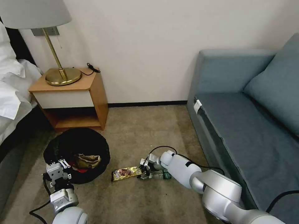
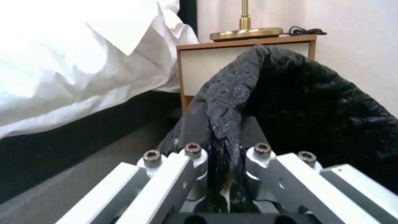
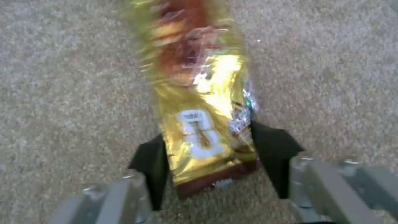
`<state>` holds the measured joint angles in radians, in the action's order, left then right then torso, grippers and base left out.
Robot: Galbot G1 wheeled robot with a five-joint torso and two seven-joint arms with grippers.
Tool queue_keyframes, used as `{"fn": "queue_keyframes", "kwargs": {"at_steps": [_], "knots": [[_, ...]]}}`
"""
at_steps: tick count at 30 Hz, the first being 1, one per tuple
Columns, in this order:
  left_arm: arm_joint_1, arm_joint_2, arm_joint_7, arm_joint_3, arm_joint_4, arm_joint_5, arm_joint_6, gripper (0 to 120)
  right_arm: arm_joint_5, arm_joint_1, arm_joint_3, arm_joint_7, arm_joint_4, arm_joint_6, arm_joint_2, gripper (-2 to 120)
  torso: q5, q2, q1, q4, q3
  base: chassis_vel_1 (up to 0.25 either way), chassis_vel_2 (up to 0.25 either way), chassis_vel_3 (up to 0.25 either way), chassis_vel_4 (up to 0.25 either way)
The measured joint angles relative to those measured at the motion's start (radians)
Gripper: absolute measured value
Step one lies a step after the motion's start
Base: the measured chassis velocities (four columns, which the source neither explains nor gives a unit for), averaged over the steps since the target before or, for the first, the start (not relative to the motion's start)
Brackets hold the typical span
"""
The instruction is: Pick up the trash bin, then pick up the garbage on the floor and place it into the trash bin.
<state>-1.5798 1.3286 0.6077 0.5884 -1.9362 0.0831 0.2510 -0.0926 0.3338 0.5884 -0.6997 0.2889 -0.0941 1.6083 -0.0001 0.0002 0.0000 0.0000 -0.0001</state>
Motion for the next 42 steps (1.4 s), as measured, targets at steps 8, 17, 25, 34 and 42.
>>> {"fn": "queue_keyframes", "kwargs": {"at_steps": [8,17,25,34,42], "knots": [[0.000,0.000,-0.001,0.001,0.001,0.001,0.005,0,0.005,-0.001,-0.004,-0.002,-0.002,-0.002,0.000,19,0.0001,0.000,0.000,0.0001,0.000,0.000,0.000,0.000,0.000],[0.001,0.001,-0.002,0.000,0.011,0.001,0.017,0,0.008,-0.001,-0.010,-0.008,-0.003,-0.005,0.000,11,0.0001,0.000,0.000,0.0000,0.000,0.000,0.000,0.000,0.000],[0.004,0.000,-0.002,0.008,0.024,0.002,0.024,0,0.009,0.002,-0.019,-0.036,0.010,-0.013,-0.001,7,0.0000,0.000,0.000,-0.0001,0.000,0.000,0.000,0.000,0.000],[0.004,-0.005,-0.002,0.029,0.019,0.013,0.024,0,0.002,0.008,-0.023,-0.053,0.060,-0.017,0.000,7,0.0000,0.000,0.000,0.0000,0.000,0.000,0.000,0.000,0.000],[0.006,-0.008,-0.001,0.051,0.019,0.029,0.023,0,-0.021,0.013,-0.013,-0.065,0.102,-0.012,0.000,7,0.0000,0.000,0.000,0.0001,0.000,0.000,0.000,0.000,0.000]]}}
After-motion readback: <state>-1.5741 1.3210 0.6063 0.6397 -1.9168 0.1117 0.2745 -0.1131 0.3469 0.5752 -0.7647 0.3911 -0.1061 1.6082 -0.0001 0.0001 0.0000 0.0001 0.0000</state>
